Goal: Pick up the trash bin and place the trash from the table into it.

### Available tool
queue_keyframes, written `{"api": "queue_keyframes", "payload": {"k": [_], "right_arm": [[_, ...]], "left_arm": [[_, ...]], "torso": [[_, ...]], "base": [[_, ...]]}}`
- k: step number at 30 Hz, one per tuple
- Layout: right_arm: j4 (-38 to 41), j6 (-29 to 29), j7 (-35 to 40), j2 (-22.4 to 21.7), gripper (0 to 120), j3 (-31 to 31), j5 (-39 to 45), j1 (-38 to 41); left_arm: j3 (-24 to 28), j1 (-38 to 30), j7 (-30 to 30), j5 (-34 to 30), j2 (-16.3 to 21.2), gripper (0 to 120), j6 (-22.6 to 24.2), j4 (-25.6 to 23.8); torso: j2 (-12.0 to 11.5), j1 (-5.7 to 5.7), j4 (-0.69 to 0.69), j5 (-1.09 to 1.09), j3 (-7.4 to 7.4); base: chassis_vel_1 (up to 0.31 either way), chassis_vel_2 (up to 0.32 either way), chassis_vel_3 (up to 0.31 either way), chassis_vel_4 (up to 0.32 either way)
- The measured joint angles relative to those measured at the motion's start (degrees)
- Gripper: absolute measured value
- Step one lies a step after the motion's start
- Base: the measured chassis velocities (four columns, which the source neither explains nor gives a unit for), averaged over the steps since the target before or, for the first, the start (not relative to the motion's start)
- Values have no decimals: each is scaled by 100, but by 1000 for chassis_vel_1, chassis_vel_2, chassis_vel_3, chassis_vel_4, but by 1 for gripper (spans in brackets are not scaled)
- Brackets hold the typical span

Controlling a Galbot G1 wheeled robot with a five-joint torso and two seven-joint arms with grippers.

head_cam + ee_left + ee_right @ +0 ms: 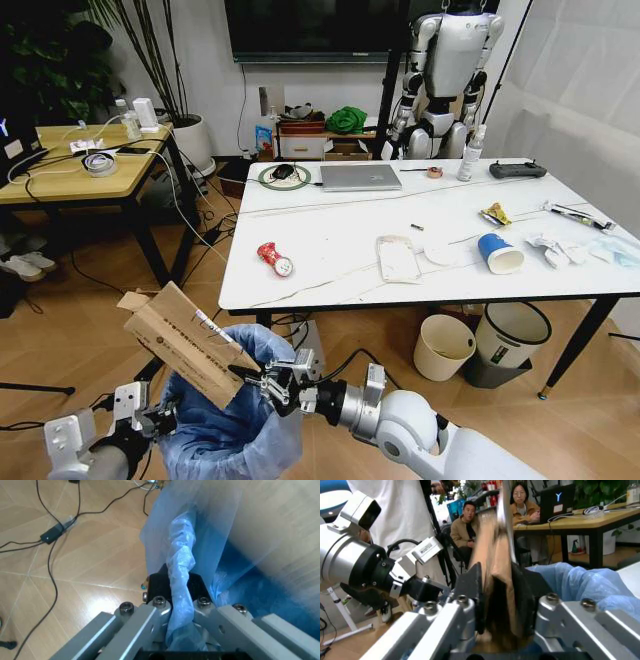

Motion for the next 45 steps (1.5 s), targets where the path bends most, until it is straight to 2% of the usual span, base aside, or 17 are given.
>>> {"api": "queue_keyframes", "payload": {"k": [1, 5, 9, 14, 18, 21, 26, 29, 32, 34, 38, 39, 45], "right_arm": [[0, 0, 0, 0, 25, 0, 0, 0], [7, 50, -5, -8, 43, 6, -40, -28], [11, 73, -6, -22, 52, 23, -43, -32], [59, 87, -3, -30, 75, 88, -12, -13], [116, 98, 18, 0, 88, 306, 62, -5], [240, -50, 406, 137, 98, 825, 307, 79], [131, -568, 1294, 205, 100, 1719, 601, 276], [-244, -473, 1677, 99, 100, 1854, 740, 499], [-524, -322, 1687, 86, 100, 1718, 744, 720], [-729, -611, 1655, 166, 100, 1558, 737, 995], [-1243, -1027, 1953, 615, 100, 1042, 633, 1658], [-1243, -1027, 1953, 615, 100, 1042, 633, 1658], [-2201, -1744, 2609, 1440, 100, 597, 80, 2303]], "left_arm": [[0, 0, 0, 0, 0, 0, 0, 0], [-11, 14, 1, 6, -3, 0, 0, -12], [-30, 30, 1, 9, -3, 0, 0, -19], [-35, 24, 7, 11, -17, 0, 0, -30], [-11, -2, 42, 12, -33, 0, 0, -11], [89, -102, 149, 108, -139, 0, -8, 104], [257, -153, 267, 257, -278, 0, -24, 181], [245, -172, 291, 261, -227, 0, -25, 170], [210, -183, 292, 241, -212, 0, -27, 162], [174, -153, 293, 222, -208, 0, -27, 154], [111, -91, 296, 222, -193, 0, -27, 155], [111, -91, 296, 222, -193, 0, -27, 155], [14, -81, 293, 195, -193, 0, -31, 198]], "torso": [[0, 0, 0, 0, 0], [0, 0, 0, 0, 0], [0, 0, 0, 0, 0], [0, 0, 0, 0, 0], [0, 0, 0, 0, 0], [0, 0, 0, 1, 0], [0, 0, 1, 0, 0], [0, 0, -2, 2, 0], [0, 0, -2, 1, 0], [0, 1, -2, 1, 1], [0, 0, 1, -1, 1], [0, 0, 1, -1, 1], [-1, 1, 2, 0, 1]], "base": [[0, 0, 0, 0], [0, 0, 0, 0], [0, 0, 0, 0], [0, 0, 0, 0], [0, 0, 0, 0], [0, 0, 0, 0], [0, 0, 0, 0], [0, 0, 0, 0], [0, 0, 0, 0], [0, 0, 0, 0], [0, 0, 0, 0], [0, 0, 0, 0], [0, 0, 0, 0]]}}
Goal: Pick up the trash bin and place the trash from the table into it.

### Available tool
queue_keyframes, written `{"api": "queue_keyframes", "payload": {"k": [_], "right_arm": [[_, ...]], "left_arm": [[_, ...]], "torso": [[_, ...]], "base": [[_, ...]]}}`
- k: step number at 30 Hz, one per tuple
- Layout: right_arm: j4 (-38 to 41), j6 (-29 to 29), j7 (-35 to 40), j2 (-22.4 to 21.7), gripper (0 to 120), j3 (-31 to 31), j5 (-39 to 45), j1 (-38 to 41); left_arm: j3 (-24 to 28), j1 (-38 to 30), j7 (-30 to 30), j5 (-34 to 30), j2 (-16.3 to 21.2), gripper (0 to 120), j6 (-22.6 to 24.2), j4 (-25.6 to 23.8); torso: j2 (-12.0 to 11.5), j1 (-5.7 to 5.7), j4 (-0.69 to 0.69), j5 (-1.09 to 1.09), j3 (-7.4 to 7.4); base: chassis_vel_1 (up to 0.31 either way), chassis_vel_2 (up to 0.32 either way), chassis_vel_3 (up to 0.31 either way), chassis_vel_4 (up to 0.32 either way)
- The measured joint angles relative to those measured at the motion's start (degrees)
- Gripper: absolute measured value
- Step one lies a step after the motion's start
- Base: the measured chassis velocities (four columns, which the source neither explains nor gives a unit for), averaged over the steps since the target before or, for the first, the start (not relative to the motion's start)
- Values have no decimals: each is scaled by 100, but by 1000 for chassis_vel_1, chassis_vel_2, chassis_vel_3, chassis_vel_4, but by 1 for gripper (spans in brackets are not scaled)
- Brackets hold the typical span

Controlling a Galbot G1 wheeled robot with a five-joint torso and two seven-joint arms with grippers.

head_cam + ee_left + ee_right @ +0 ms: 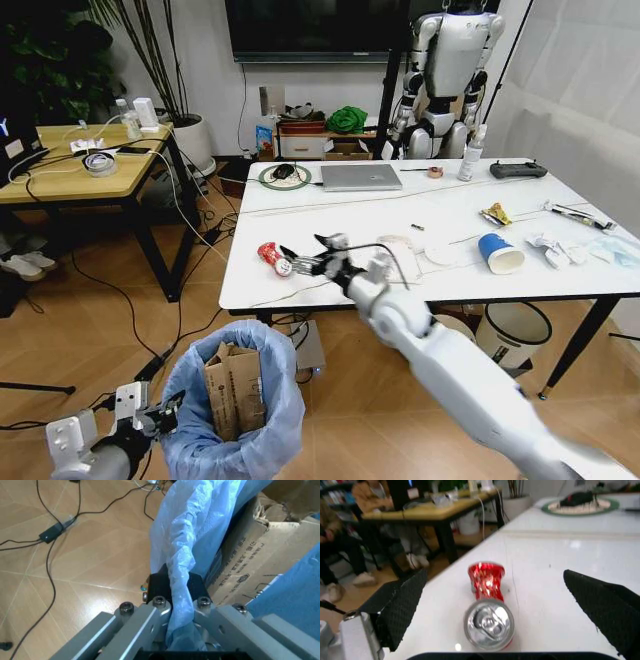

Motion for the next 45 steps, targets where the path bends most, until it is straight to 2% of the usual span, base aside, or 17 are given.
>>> {"api": "queue_keyframes", "payload": {"k": [3, 7, 13, 16, 20, 21, 23, 30, 39, 45], "right_arm": [[-170, -203, 85, 132, 100, -49, -56, 76], [-717, -598, 223, 524, 100, -126, -142, 240], [-1046, -630, 176, 685, 100, -133, -236, 286], [-1140, -600, 148, 708, 95, -114, -285, 265], [-1165, -556, 132, 707, 79, -84, -293, 219], [-1160, -546, 126, 698, 72, -84, -293, 205], [-1149, -538, 122, 691, 69, -84, -293, 195], [-1027, -388, 50, 616, 43, -104, -255, 138], [-877, -250, -22, 568, 42, -97, -107, 145], [-55, -24, -177, 137, 42, 54, 486, -12]], "left_arm": [[-19, 10, -3, -10, 0, 0, -1, 5], [-45, -34, -34, -82, 36, 0, -2, 14], [-33, -52, -44, -88, 34, 0, -1, 58], [-34, -56, -47, -92, 47, 0, -1, 58], [-37, -79, -56, -104, 75, 0, -1, 67], [-34, -93, -60, -105, 74, 0, -1, 73], [-27, -100, -61, -105, 69, 0, -1, 76], [-1, -141, -64, -102, 69, 0, -1, 118], [54, -172, -64, -88, 55, 0, -1, 137], [133, -217, -72, -87, 45, 0, -27, 94]], "torso": [[0, 0, 0, -1, 0], [0, 0, -3, -1, 0], [0, -1, -2, 0, -1], [0, 0, -2, 0, -1], [0, -1, -2, 0, -1], [0, -1, -2, 0, -1], [0, -1, -2, 0, -1], [0, -1, -2, 0, -1], [1, -1, -1, 1, -1], [0, -1, -2, 1, -1]], "base": [[0, 0, 0, 0], [0, 0, 0, 0], [0, 0, 0, 0], [0, 0, 0, 0], [0, 0, 0, 0], [0, 0, 0, 0], [0, 0, 0, 0], [0, 0, 0, 0], [0, 0, 0, 0], [0, 0, 0, 0]]}}
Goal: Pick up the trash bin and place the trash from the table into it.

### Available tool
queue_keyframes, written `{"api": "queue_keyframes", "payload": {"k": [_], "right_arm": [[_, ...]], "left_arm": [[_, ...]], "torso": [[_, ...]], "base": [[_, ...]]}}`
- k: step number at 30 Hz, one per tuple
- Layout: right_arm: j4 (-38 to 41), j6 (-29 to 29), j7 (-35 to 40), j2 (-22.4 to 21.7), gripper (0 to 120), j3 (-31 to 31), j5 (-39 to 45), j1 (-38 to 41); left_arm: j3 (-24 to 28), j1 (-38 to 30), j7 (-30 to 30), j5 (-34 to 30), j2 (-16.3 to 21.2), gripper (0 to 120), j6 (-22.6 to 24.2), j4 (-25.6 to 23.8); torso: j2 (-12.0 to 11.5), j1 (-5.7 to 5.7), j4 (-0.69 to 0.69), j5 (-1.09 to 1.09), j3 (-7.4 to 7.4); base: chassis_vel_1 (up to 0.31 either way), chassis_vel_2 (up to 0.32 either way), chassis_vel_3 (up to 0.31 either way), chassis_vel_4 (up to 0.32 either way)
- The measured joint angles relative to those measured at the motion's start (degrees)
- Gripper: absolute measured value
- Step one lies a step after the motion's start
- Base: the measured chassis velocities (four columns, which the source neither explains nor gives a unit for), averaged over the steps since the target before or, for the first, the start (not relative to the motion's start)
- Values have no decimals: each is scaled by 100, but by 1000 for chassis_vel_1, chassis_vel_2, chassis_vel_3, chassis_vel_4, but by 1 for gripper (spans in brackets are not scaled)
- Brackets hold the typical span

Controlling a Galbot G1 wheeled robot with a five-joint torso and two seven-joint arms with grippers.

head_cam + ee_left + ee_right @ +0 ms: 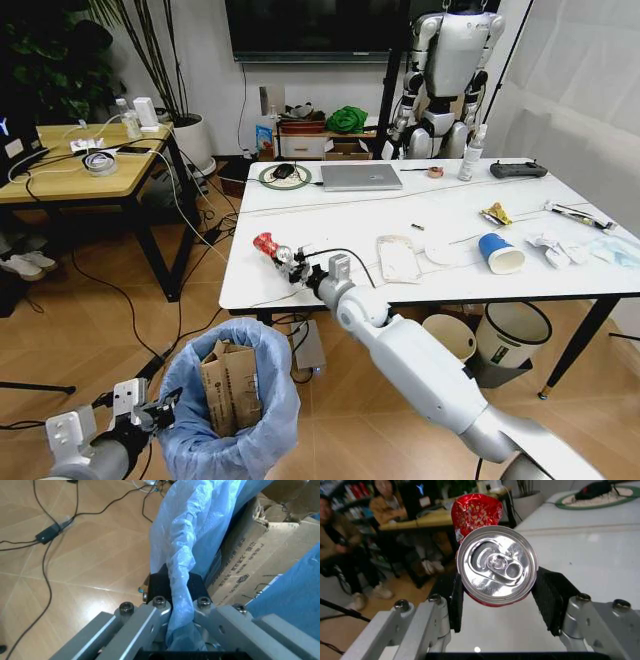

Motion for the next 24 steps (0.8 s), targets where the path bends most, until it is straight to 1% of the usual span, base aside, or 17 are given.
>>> {"api": "queue_keyframes", "payload": {"k": [2, 4, 6, 7, 10, 11, 12, 13, 15, 18, 24], "right_arm": [[770, 173, -78, -335, 42, -42, 390, -157], [1283, 355, -239, -635, 42, -154, 627, -197], [1415, 394, -283, -714, 42, -194, 713, -197], [1743, 477, -411, -935, 42, -360, 985, -174], [2149, 660, -773, -1261, 42, -716, 1162, -93], [2257, 734, -1004, -1361, 42, -874, 1205, -59], [2305, 810, -1198, -1433, 42, -1011, 1214, -33], [2305, 810, -1198, -1433, 42, -1011, 1214, -33], [2326, 956, -1614, -1584, 42, -1300, 1094, -4], [2264, 1148, -2080, -1724, 42, -1573, 873, -6], [2173, 1359, -2523, -1820, 42, -1804, 480, 19]], "left_arm": [[39, -30, 4, -8, -9, 0, -12, -28], [53, -54, 6, -36, 11, 0, -14, -33], [53, -61, 6, -47, 20, 0, -13, -33], [53, -79, 7, -88, 47, 0, -16, -29], [33, -70, 10, -167, 87, 0, -26, -21], [28, -66, 12, -189, 94, 0, -28, -22], [27, -68, 13, -200, 96, 0, -28, -23], [27, -68, 13, -200, 96, 0, -28, -23], [26, -76, 17, -212, 97, 0, -30, -30], [15, -65, 21, -246, 98, 0, -30, -55], [-19, -42, 22, -269, 126, 0, -30, -86]], "torso": [[1, 0, -1, 2, 0], [1, -1, -1, 1, -1], [1, -1, -1, 1, -1], [1, -1, -1, 1, -1], [1, 0, 0, 0, -1], [1, 0, 0, 0, -1], [1, 0, 0, 0, -1], [1, 0, 0, 0, -1], [1, -1, 1, 0, -1], [1, 0, 0, 0, -1], [1, 0, 0, 0, -1]], "base": [[0, 0, 0, 0], [0, 0, 0, 0], [0, 0, 0, 0], [0, 0, 0, 0], [0, 0, 0, 0], [0, 0, 0, 0], [0, 0, 0, 0], [0, 0, 0, 0], [0, 0, 0, 0], [0, 0, 0, 0], [0, 0, 0, 0]]}}
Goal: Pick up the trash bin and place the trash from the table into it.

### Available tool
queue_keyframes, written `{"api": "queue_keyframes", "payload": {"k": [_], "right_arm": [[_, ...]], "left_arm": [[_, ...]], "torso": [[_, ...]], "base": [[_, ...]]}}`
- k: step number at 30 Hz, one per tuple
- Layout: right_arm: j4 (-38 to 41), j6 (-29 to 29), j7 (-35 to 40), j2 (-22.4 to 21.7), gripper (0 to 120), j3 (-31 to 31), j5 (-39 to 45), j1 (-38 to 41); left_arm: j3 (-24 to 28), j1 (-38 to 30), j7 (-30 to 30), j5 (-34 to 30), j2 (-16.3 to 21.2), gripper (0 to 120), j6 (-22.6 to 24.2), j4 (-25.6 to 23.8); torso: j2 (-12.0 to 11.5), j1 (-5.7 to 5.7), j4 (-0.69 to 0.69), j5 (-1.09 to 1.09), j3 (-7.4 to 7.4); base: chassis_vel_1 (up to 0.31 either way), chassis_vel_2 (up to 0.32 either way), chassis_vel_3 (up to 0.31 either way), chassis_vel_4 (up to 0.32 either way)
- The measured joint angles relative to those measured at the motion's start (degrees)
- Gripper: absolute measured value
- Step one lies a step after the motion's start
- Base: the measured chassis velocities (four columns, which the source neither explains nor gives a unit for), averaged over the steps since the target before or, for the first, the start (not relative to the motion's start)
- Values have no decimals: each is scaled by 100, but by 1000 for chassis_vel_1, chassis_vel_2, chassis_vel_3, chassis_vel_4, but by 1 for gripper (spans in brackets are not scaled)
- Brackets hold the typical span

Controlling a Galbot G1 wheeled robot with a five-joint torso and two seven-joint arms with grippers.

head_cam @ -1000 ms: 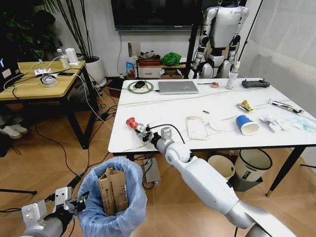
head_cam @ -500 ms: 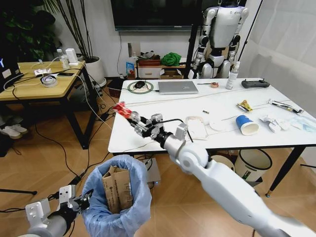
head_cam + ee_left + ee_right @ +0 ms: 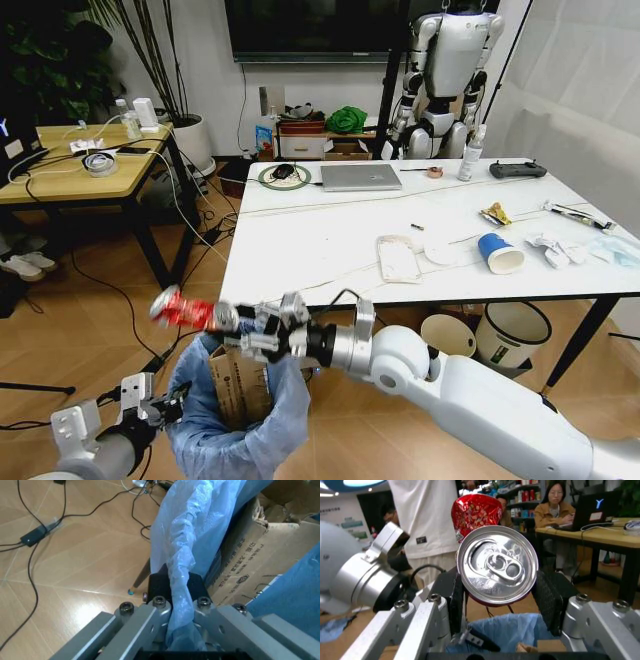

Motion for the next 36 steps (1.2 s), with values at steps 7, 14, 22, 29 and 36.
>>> {"api": "queue_keyframes", "payload": {"k": [7, 14, 22, 29, 36], "right_arm": [[-95, 173, -195, -69, 50, -23, -391, -32], [-118, 254, -251, -179, 79, 132, -497, -130], [-123, 335, 405, -136, 100, 1119, -466, -457], [-165, -398, 2050, -179, 100, 2653, -404, -1048], [-254, -1378, 3125, -156, 100, 3852, -270, -1679]], "left_arm": [[-11, 10, -8, -7, -14, 0, 0, -29], [12, -12, -19, 26, -38, 0, 2, -32], [112, -15, -10, 140, -108, 0, 21, -22], [259, -94, 42, 204, -125, 0, 43, -30], [377, -235, 84, 280, -106, 0, 57, 22]], "torso": [[0, 1, 0, 0, 0], [0, 1, 0, 0, 1], [-1, 1, 1, 1, 1], [-1, 1, 0, 1, 1], [-1, 1, 0, 0, 1]], "base": [[0, 0, 0, 0], [0, 0, 0, 0], [0, 0, 0, 0], [0, 0, 0, 0], [0, 0, 0, 0]]}}
